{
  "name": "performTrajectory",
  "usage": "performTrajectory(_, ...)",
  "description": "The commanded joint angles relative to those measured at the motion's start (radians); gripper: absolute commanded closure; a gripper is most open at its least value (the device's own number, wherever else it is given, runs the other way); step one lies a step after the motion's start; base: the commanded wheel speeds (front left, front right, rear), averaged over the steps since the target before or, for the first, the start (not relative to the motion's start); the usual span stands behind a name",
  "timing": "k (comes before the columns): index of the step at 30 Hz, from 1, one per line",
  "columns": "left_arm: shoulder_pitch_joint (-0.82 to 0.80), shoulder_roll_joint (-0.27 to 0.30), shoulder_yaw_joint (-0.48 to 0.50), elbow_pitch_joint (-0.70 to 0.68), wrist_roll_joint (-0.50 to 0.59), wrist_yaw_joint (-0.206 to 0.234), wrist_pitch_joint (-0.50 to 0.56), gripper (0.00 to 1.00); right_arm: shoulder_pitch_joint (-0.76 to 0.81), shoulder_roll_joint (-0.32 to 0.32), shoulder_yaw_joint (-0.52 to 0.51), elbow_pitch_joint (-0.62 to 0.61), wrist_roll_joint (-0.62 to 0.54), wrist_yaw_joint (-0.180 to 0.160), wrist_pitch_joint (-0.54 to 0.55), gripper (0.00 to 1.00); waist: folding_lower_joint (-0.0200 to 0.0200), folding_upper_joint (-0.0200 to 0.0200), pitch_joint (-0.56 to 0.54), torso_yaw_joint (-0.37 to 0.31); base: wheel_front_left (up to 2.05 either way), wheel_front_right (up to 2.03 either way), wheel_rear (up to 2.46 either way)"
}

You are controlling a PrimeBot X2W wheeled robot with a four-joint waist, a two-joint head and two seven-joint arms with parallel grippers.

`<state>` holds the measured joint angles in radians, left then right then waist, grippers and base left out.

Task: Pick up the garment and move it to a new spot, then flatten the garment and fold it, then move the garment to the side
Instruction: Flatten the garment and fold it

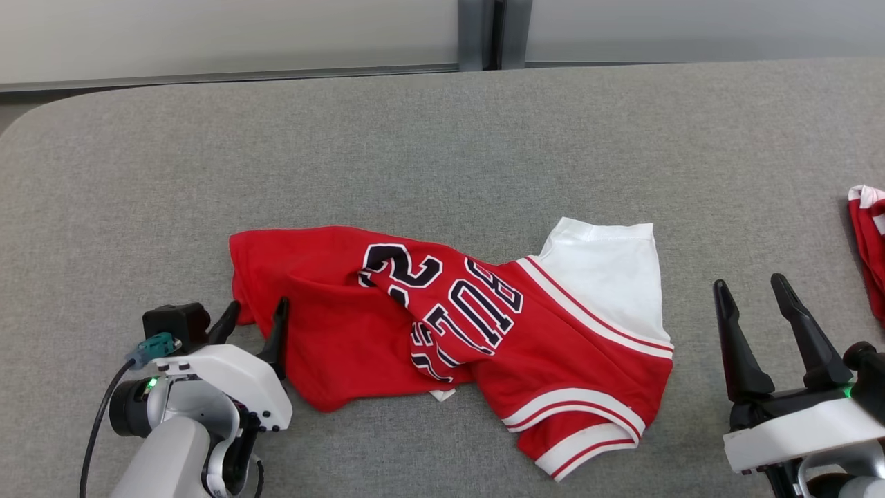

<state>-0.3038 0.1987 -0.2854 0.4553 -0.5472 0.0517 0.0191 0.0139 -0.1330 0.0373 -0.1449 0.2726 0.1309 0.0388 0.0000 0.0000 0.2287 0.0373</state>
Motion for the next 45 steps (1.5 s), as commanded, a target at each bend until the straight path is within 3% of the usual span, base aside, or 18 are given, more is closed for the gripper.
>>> performTrajectory(1, -0.025, 0.001, 0.003, 0.031, -0.006, -0.01, 0.007, 0.46, -0.014, 0.0, -0.005, 0.003, 0.008, 0.0, -0.009, 0.0, 0.0, 0.0, 0.008, -0.004, 0.0, 0.0, 0.0)
performTrajectory(3, -0.048, -0.013, 0.011, 0.073, -0.036, -0.035, 0.005, 1.0, -0.017, 0.0, -0.007, 0.011, 0.01, 0.0, -0.014, 0.0, 0.0, 0.0, 0.013, -0.004, 0.0, 0.0, 0.0)
performTrajectory(10, -0.091, 0.0, 0.011, 0.113, -0.016, -0.06, -0.078, 1.0, -0.024, 0.005, -0.013, 0.015, 0.015, 0.0, -0.021, 0.0, 0.0, 0.0, 0.019, -0.002, 0.0, 0.0, 0.0)
performTrajectory(15, -0.044, 0.016, -0.004, 0.006, 0.001, -0.068, -0.107, 1.0, -0.016, 0.009, -0.022, 0.016, 0.019, 0.0, -0.018, 0.0, 0.0, 0.0, 0.016, 0.015, 0.0, 0.0, 0.0)
performTrajectory(24, 0.222, 0.113, -0.039, -0.33, -0.016, -0.009, 0.086, 1.0, -0.002, 0.013, -0.041, 0.016, 0.027, 0.0, 0.0, 0.0, 0.0, 0.0, 0.017, 0.054, 0.0, 0.0, 0.0)
performTrajectory(28, 0.329, 0.139, -0.041, -0.413, -0.046, 0.023, 0.167, 1.0, -0.006, 0.013, -0.044, 0.022, 0.034, 0.0, 0.009, 0.0, 0.0, 0.0, 0.015, 0.062, 0.0, 0.0, 0.0)
performTrajectory(36, 0.44, 0.138, -0.028, -0.342, -0.104, 0.058, 0.221, 1.0, -0.001, 0.018, -0.047, 0.034, 0.033, 0.0, 0.023, 0.0, 0.0, 0.0, 0.005, 0.054, 0.0, 0.0, 0.0)
performTrajectory(41, 0.463, 0.12, -0.048, -0.277, -0.124, 0.037, 0.222, 1.0, 0.015, 0.023, -0.061, 0.03, 0.029, 0.0, 0.031, 0.0, 0.0, 0.0, -0.009, 0.053, 0.0, 0.0, 0.0)
performTrajectory(42, 0.459, 0.113, -0.048, -0.277, -0.124, 0.033, 0.208, 0.74, 0.019, 0.023, -0.064, 0.028, 0.028, 0.0, 0.032, 0.0, 0.0, 0.0, -0.012, 0.054, 0.0, 0.0, 0.0)
performTrajectory(43, 0.45, 0.106, -0.047, -0.284, -0.119, 0.03, 0.186, 0.0, 0.022, 0.023, -0.067, 0.025, 0.026, 0.0, 0.031, 0.0, 0.0, 0.0, -0.016, 0.055, 0.0, 0.0, 0.0)
performTrajectory(45, 0.421, 0.088, -0.02, -0.311, -0.106, 0.048, 0.12, 0.0, 0.022, 0.022, -0.073, 0.016, 0.023, 0.0, 0.034, 0.0, 0.0, 0.0, -0.023, 0.061, 0.0, 0.0, 0.0)
